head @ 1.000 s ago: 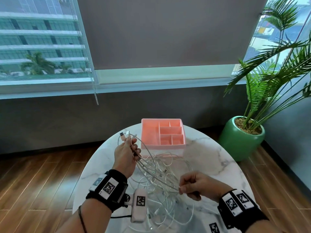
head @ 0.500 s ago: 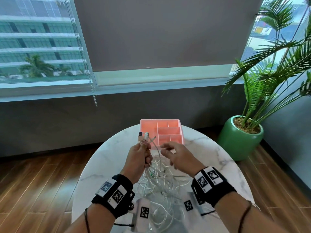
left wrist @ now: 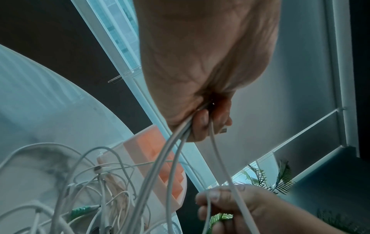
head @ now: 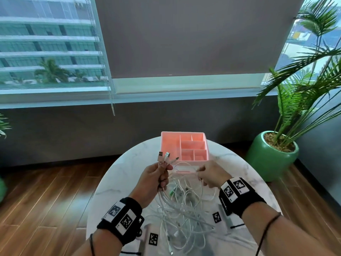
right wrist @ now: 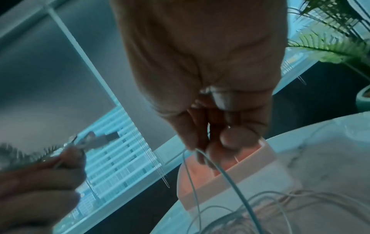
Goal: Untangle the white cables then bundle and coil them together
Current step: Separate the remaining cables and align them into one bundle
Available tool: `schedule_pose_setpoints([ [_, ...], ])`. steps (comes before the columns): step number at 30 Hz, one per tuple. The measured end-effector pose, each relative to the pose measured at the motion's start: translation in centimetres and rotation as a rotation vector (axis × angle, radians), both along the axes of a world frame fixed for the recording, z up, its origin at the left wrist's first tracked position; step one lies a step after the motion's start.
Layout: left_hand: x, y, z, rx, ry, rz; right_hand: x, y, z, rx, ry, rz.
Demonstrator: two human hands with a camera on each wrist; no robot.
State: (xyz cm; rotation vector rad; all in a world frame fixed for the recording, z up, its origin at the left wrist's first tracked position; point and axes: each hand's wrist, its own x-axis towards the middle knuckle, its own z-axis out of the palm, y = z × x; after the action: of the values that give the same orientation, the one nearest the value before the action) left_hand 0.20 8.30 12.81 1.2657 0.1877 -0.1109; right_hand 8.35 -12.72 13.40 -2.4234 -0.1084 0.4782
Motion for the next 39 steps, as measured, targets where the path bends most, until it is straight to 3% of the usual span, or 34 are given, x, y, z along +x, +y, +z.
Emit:
schedule_pose_setpoints([
  [2, 0.1, -0.2, 0.1, 0.005, -0.022, -0.021, -0.1, 0.4, 0.0, 0.01, -0.093, 0.046],
  [4, 0.4, -0.5, 0.2, 0.01, -0.035, -0.034, -0.6, 1.5, 1.3, 0.161, -0.233, 0.103],
  [8, 0.9, -1.2, 0.5, 0.043, -0.072, -0.024, -1.3, 3.5, 3.5, 0.344, -0.298, 0.28],
  [13, 0.9, -0.9, 1.1, 0.007, -0.048, -0.051, -0.9, 4.1, 4.9, 0.427, -0.43, 0.215],
  [21, 0.9, -1.0, 1.5, -0.133, 0.054, -0.1, -0.8, 5.6, 5.6, 0.405, -0.39, 0.303],
  [25, 0.7, -1.6, 2.6, -0.104, 0.064, -0.155, -0.8, 6.0, 5.2, 0.531, -0.165, 0.329],
  [29, 0.8, -1.7, 2.5, -0.003, 0.009, -0.187, -0.5, 6.3, 4.5, 0.493, -0.191, 0.35],
  [33, 1.2, -1.8, 2.1, -0.112, -0.007, -0.07, -1.1, 6.1, 4.2, 0.496, -0.224, 0.328],
  [36, 1.6, -1.2, 2.7, -0.175, -0.061, 0.074, -3.2, 5.4, 2.6, 0.534, -0.09, 0.345],
  [39, 2.4, 0.1, 3.8, -0.233, -0.09, 0.19, -4.7, 3.6, -0.5, 0.3, -0.081, 0.468],
])
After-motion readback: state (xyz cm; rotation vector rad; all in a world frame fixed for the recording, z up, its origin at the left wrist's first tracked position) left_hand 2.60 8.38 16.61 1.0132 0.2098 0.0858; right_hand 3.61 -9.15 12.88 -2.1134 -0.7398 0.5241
